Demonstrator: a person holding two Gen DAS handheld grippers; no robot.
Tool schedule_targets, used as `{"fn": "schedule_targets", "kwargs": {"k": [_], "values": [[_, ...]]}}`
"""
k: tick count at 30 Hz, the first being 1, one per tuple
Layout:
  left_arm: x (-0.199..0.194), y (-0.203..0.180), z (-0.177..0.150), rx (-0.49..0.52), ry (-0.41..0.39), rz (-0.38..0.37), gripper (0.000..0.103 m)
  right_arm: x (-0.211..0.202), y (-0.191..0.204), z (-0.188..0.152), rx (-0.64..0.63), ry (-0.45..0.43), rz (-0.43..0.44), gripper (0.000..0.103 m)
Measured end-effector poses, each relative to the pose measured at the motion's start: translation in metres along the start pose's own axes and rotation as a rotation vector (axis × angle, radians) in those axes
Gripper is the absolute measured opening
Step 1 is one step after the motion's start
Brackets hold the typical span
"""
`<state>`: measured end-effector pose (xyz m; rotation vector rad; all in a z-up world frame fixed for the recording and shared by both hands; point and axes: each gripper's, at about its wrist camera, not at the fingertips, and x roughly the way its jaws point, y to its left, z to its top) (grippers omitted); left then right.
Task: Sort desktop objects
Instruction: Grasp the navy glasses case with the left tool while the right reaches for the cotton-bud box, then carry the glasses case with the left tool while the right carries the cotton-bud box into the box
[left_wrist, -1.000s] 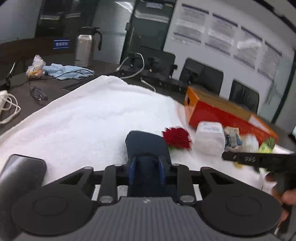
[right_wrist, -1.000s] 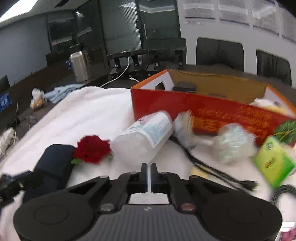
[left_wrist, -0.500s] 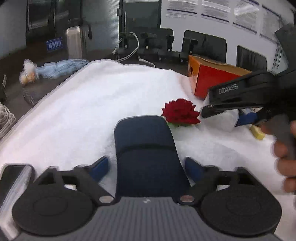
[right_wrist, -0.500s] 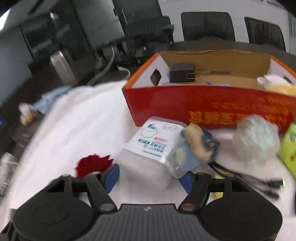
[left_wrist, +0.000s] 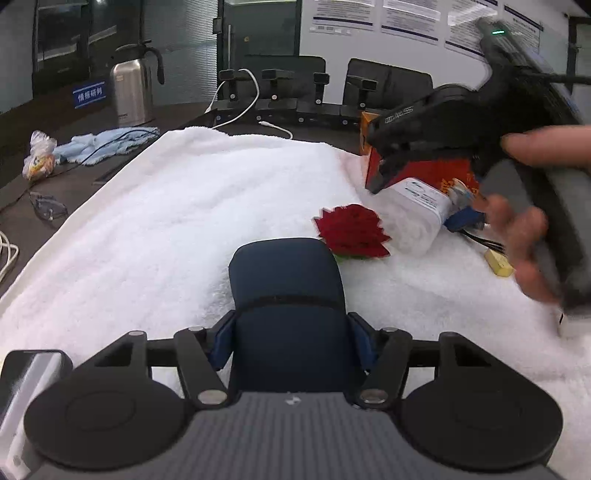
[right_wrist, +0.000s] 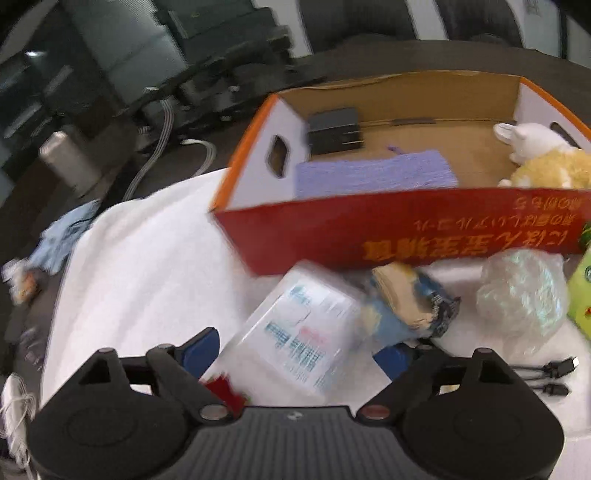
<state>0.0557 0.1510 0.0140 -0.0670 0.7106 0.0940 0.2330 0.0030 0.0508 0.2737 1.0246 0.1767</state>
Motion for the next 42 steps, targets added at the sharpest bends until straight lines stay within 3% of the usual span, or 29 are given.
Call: {"fn": "schedule_targets", "kwargs": {"k": [2,4,7,9,13,20,25,31,34,37,40,42], "values": [[0.0,-0.001,0.001,0.006,0.003,-0.02,0.063,0.014,0.0,0.006,0.02,0.033,-0.02,0.09],[-0.003,-0.002,0.001,0.012,0.001,-0.035,0.063,0.016,0.004,0.005,-0.016,-0.005,-0.052,0.08],[-0.01,-0.003,0.003,0.019,-0.015,-0.041,0.062,0.01,0.005,0.0,-0.047,-0.019,-0.018,0.069],[-0.017,-0.004,0.004,0.029,-0.035,-0.043,0.062,-0.001,0.005,-0.007,-0.087,-0.021,0.014,0.068],[-0.034,-0.009,0.003,0.039,-0.066,-0.05,0.062,-0.043,-0.009,-0.028,-0.172,-0.078,0.088,0.067],[-0.072,-0.032,-0.009,0.068,-0.121,-0.137,0.062,-0.129,-0.078,-0.086,-0.24,-0.136,0.224,0.067],[-0.097,-0.063,-0.021,0.125,-0.156,-0.21,0.062,-0.178,-0.116,-0.129,-0.324,-0.226,0.215,0.067],[-0.117,-0.09,-0.014,0.147,-0.193,-0.304,0.062,-0.221,-0.148,-0.155,-0.319,-0.273,0.231,0.067],[-0.116,-0.098,0.001,0.143,-0.205,-0.346,0.062,-0.237,-0.153,-0.151,-0.322,-0.311,0.229,0.067],[-0.107,-0.108,0.028,0.162,-0.222,-0.335,0.062,-0.242,-0.153,-0.134,-0.338,-0.346,0.21,0.067],[-0.093,-0.119,0.067,0.19,-0.25,-0.327,0.062,-0.242,-0.155,-0.099,-0.34,-0.381,0.184,0.067],[-0.07,-0.128,0.104,0.198,-0.21,-0.349,0.063,-0.239,-0.156,-0.067,-0.329,-0.398,0.165,0.067]]}}
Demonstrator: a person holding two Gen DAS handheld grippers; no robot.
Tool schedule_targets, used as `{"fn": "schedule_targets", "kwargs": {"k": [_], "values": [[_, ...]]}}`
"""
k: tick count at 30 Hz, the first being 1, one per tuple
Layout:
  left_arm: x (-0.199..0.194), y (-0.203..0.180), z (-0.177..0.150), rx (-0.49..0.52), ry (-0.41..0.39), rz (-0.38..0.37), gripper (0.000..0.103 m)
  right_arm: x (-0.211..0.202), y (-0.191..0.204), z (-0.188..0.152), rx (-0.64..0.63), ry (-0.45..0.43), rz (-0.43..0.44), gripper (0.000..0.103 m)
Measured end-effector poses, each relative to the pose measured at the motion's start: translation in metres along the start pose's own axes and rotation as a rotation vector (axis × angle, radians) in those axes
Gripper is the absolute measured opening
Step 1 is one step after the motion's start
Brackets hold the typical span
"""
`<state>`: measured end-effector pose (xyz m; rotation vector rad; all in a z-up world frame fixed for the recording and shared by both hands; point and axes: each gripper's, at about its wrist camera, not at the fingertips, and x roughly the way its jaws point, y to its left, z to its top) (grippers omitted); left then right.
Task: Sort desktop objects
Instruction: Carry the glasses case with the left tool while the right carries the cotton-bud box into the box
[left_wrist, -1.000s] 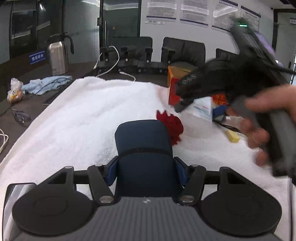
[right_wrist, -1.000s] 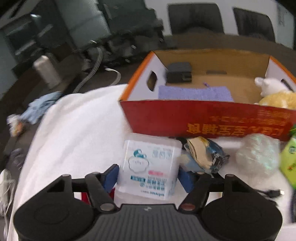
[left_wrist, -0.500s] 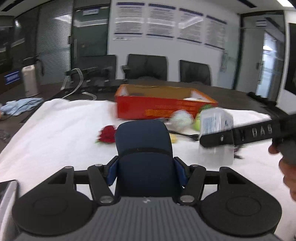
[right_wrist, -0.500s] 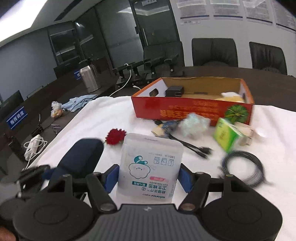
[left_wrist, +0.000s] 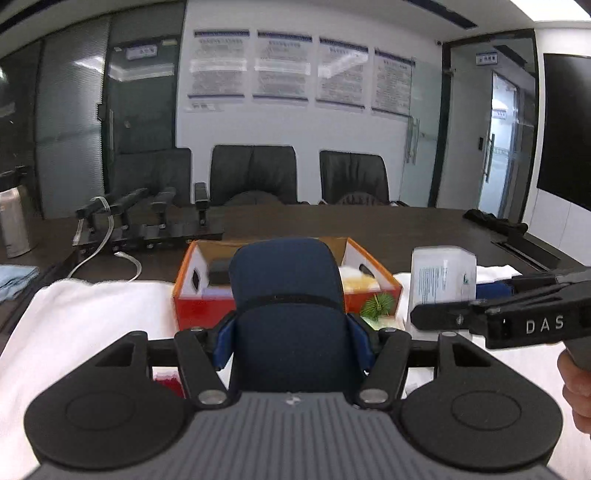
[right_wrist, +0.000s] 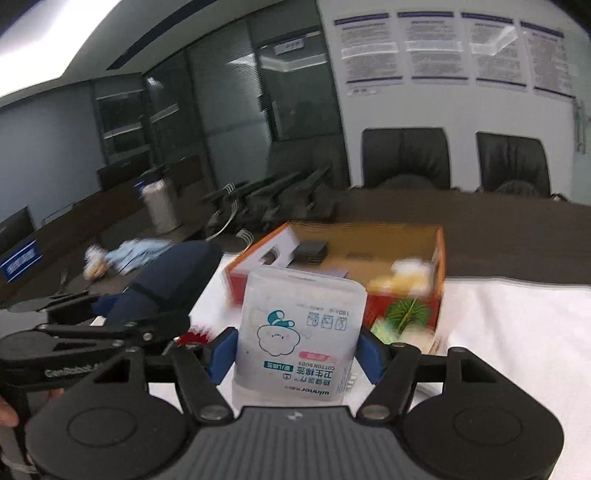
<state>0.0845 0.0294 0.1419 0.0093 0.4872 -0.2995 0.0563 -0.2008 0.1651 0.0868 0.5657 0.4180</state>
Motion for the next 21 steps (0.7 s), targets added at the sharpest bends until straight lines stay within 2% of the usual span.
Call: {"fn": "schedule_targets", "kwargs": {"k": [2,5,9,13,16,21], "values": [[0.036,0.006,0.025,-0.018,0.041,-0.012,0.063,0.023,-0.015,0.031,0.011,-0.004,-0.022,0.067],[0.094,0.012,0.056,0.004,0.057,0.029,0.063,0.069,-0.033,0.074,0.01,0.021,-0.062,0.067],[0.171,0.024,0.083,-0.002,0.136,0.045,0.062,0.148,-0.059,0.113,0.018,0.105,-0.13,0.067],[0.235,0.041,0.093,0.002,0.196,0.063,0.062,0.215,-0.086,0.13,0.058,0.177,-0.159,0.067],[0.274,0.054,0.087,-0.008,0.243,0.084,0.062,0.26,-0.103,0.131,0.078,0.233,-0.15,0.067],[0.316,0.065,0.074,-0.019,0.323,0.133,0.063,0.317,-0.123,0.126,0.118,0.322,-0.171,0.067]]}}
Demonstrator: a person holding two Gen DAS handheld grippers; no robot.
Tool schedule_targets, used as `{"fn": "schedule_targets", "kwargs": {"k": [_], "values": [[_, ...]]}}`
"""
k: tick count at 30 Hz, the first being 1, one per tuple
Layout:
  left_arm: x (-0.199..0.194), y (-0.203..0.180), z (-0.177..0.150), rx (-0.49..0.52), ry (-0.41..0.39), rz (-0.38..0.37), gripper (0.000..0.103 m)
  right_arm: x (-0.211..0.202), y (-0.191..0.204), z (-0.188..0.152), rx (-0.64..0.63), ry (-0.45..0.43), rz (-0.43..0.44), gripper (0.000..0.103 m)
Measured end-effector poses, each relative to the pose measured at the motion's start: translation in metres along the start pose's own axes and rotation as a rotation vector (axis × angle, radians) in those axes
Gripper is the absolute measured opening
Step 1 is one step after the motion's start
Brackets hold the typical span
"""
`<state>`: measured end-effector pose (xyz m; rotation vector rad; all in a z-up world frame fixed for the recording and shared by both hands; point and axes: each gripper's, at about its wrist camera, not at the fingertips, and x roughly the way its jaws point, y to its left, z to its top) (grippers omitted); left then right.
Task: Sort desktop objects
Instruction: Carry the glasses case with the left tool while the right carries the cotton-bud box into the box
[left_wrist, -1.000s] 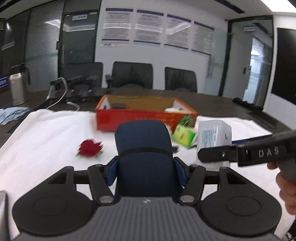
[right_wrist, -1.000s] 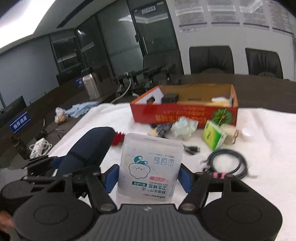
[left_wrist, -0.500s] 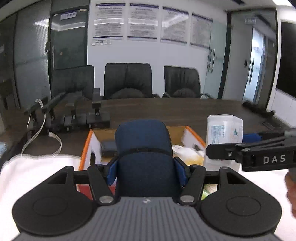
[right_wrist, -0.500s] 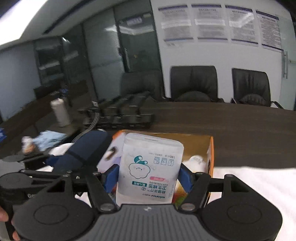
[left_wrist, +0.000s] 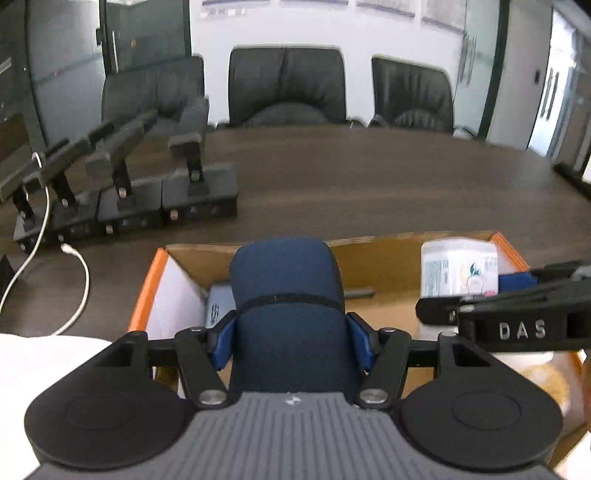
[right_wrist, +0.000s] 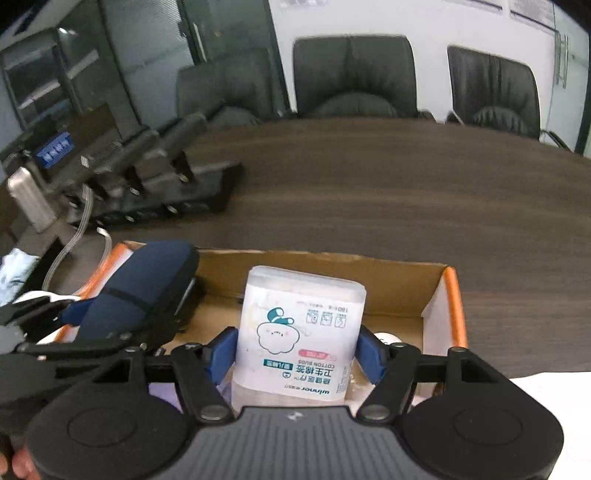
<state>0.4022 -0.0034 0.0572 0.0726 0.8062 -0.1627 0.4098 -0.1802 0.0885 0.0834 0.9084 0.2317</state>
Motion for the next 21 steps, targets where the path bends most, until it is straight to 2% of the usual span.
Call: {"fn": "schedule_targets", "kwargs": {"k": [3,7,11,13,16,18,21], "values": [[0.017,0.005,-0.003,-0.02,0.079,-0.008,0.064,0.022,0.0,0.001,-0.002,0.045,-0.018,0.067],[0.02,0.013,-0.004,-0.076,0.127,-0.03,0.072,0.043,0.002,0.0,-0.025,0.114,-0.011,0.066],[0.022,0.013,-0.008,-0.111,0.195,-0.039,0.072,0.051,0.004,-0.004,-0.033,0.146,-0.015,0.066],[0.021,0.012,-0.008,-0.104,0.187,-0.044,0.075,0.051,0.001,-0.003,-0.015,0.163,-0.006,0.066],[0.021,0.014,-0.006,-0.161,0.208,-0.075,0.078,0.046,-0.004,-0.002,0.021,0.198,-0.009,0.066],[0.019,0.011,-0.006,-0.174,0.188,-0.078,0.081,0.036,-0.005,0.001,0.02,0.179,-0.039,0.067],[0.003,0.008,-0.001,-0.137,0.155,-0.051,0.083,0.014,-0.009,0.006,0.058,0.147,-0.042,0.076]]}}
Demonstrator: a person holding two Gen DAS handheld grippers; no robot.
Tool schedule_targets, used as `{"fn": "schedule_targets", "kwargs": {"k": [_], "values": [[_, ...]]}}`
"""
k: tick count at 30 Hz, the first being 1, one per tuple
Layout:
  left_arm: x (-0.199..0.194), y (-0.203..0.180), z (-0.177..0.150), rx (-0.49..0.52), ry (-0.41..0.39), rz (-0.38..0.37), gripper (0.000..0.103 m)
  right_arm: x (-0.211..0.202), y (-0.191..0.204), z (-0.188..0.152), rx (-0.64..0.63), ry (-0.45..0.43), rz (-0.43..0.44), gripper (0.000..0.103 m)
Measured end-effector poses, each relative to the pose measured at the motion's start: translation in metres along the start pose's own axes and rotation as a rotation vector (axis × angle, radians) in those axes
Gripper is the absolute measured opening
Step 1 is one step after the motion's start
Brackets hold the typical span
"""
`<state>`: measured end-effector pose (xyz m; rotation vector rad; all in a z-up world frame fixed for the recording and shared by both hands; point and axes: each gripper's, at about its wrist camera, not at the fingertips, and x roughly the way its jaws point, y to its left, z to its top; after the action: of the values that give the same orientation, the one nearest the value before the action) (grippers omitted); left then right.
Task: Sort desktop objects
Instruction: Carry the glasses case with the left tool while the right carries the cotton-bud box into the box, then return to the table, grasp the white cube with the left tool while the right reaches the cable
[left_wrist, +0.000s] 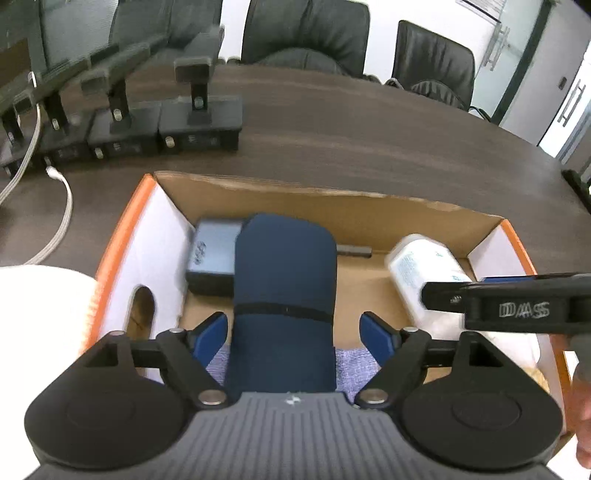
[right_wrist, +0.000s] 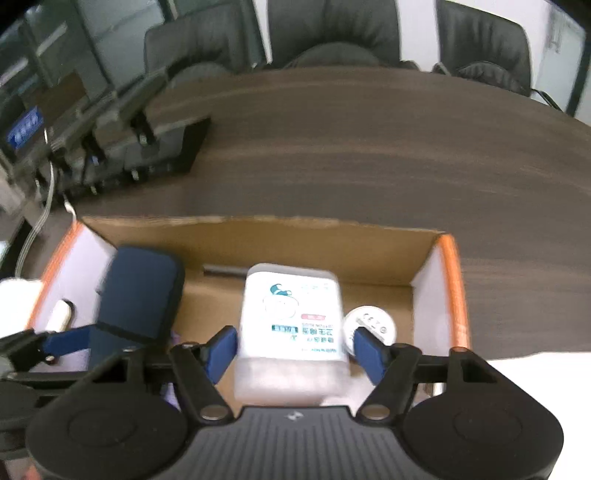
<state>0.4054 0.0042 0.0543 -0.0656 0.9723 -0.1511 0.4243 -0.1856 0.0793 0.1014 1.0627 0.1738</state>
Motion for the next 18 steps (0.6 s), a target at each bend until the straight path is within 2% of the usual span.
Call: {"fn": "schedule_targets", "kwargs": {"k": [1,5,9,11,18], "values": [[-0.01,0.0,0.0,0.004,-0.017,-0.001,0.087,-0.012,0.0,-0.002,0.008,-0.011,-0.002,0.078],[-0.053,0.002,-0.004,0.004,-0.048,0.028,0.091,-0.054,0.006,-0.012,-0.018,-0.049,-0.018,0.079],[-0.097,0.01,-0.022,-0.013,-0.086,0.052,0.1,-0.094,0.017,-0.038,-0.03,-0.089,-0.016,0.08],[-0.119,0.012,-0.041,-0.007,-0.106,0.077,0.101,-0.114,0.024,-0.061,-0.055,-0.115,0.001,0.082],[-0.185,0.008,-0.139,0.043,-0.245,0.072,0.103,-0.166,0.045,-0.162,-0.169,-0.216,0.058,0.087]]}}
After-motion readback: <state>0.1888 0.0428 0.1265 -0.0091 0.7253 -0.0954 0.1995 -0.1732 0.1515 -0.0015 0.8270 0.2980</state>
